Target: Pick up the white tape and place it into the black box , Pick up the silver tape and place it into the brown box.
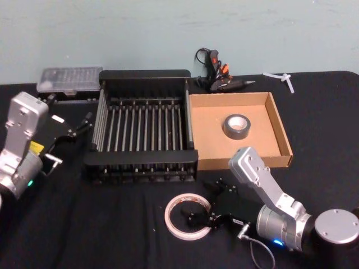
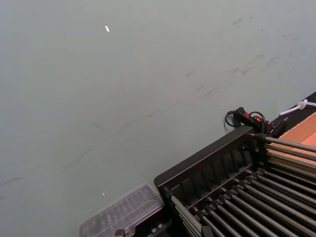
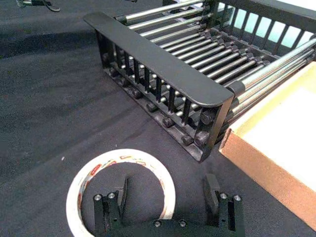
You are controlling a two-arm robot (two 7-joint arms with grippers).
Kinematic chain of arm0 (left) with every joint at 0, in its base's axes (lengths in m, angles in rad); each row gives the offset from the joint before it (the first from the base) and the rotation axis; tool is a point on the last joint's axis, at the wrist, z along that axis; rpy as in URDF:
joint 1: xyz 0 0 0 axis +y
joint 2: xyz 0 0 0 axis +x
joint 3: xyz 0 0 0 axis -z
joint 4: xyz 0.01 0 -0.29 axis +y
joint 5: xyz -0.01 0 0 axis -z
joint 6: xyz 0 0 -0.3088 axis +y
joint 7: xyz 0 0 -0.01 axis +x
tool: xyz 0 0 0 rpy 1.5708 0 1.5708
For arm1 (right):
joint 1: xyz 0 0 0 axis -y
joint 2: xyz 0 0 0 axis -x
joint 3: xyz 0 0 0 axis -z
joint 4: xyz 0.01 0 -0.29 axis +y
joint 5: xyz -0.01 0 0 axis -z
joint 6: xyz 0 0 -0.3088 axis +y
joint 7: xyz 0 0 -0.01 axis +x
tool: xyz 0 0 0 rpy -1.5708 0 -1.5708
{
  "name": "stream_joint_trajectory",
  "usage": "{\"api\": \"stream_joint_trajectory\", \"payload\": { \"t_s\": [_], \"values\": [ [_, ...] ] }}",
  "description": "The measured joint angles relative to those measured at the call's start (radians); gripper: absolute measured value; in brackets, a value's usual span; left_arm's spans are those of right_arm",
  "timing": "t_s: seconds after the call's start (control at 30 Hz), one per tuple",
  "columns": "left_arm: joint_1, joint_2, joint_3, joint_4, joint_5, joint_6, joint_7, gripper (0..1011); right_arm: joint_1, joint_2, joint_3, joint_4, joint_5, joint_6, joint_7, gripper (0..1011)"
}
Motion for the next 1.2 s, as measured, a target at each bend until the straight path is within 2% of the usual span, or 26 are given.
{"api": "stream_joint_trajectory", "payload": {
  "t_s": [0.23, 0.4, 0.57, 0.63, 0.8, 1.2],
  "values": [
    [0.000, 0.000, 0.000, 0.000, 0.000, 0.000, 0.000, 1001, 0.000, 0.001, 0.000, 0.000, 0.001, 0.000, 0.000, 993],
    [0.000, 0.000, 0.000, 0.000, 0.000, 0.000, 0.000, 1001, 0.000, 0.001, 0.000, 0.000, 0.001, 0.000, 0.001, 885],
    [0.000, 0.000, 0.000, 0.000, 0.000, 0.000, 0.000, 1001, 0.000, 0.001, 0.000, 0.000, 0.002, 0.000, 0.001, 732],
    [0.000, 0.000, 0.000, 0.000, 0.000, 0.000, 0.000, 1001, 0.000, 0.001, 0.000, 0.000, 0.002, 0.000, 0.001, 707],
    [0.000, 0.000, 0.000, 0.000, 0.000, 0.000, 0.000, 1001, 0.000, 0.001, 0.000, 0.000, 0.003, 0.000, 0.001, 503],
    [0.000, 0.000, 0.000, 0.000, 0.000, 0.000, 0.000, 1001, 0.000, 0.001, 0.000, 0.000, 0.003, 0.000, 0.001, 144]
  ]
}}
